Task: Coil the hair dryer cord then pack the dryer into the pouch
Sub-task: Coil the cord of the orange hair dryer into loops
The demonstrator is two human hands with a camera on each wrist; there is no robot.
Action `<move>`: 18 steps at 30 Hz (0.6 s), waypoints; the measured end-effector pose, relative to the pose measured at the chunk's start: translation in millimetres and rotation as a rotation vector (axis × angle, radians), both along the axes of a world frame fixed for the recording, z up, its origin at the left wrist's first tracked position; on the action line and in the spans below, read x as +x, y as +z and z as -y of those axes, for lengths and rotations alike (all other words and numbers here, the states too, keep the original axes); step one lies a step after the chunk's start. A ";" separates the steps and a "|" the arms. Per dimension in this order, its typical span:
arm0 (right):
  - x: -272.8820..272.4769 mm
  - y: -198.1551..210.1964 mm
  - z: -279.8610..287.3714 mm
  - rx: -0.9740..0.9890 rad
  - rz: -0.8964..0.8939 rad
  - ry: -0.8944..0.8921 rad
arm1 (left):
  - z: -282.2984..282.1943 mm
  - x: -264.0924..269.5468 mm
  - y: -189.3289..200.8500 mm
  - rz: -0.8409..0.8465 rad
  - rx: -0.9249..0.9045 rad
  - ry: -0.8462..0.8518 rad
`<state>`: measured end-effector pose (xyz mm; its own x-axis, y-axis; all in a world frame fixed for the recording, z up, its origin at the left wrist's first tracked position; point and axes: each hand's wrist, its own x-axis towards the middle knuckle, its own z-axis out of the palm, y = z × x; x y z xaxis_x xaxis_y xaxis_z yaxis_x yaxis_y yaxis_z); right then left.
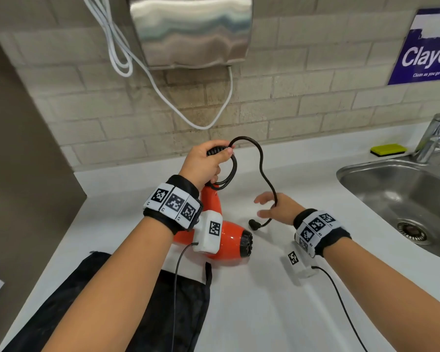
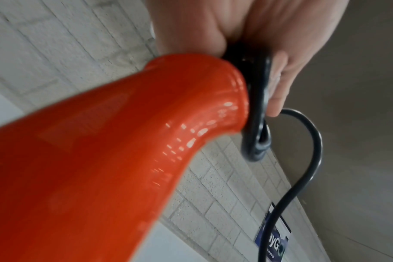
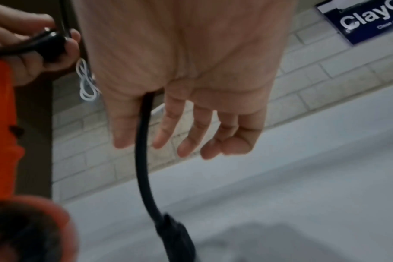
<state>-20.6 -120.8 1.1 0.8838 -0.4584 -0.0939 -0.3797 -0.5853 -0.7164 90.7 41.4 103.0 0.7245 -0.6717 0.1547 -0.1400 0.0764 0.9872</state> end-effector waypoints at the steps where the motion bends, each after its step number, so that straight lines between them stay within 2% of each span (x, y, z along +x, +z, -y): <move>1: -1.3 -5.3 -1.3 0.031 -0.053 0.052 | -0.1 -0.7 0.2 0.001 0.000 -0.003; 3: -3.9 -12.8 -5.6 0.091 -0.151 0.157 | 0.0 -1.1 0.8 0.003 -0.004 -0.002; 5: -4.9 -23.2 -8.7 0.041 -0.248 0.184 | -0.4 -0.9 0.8 0.005 -0.002 0.002; 7: -2.4 -32.9 -7.9 -0.087 -0.255 0.162 | -0.9 -0.4 0.6 0.002 0.002 -0.001; 9: 1.3 -36.3 -5.5 -0.103 -0.181 0.102 | -1.6 -0.2 1.0 -0.007 0.007 -0.006; 12: 5.9 -26.8 -4.9 -0.004 0.070 -0.020 | -3.0 -0.4 2.1 -0.021 -0.004 0.001; 18: 8.4 28.1 -23.9 0.022 0.777 -0.119 | -2.2 -0.8 0.7 -0.018 -0.041 0.016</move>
<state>-12.3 -96.9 29.1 0.6452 -0.5592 0.5206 0.1758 -0.5544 -0.8135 89.9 43.6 103.7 0.7377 -0.6538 0.1684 -0.1234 0.1146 0.9857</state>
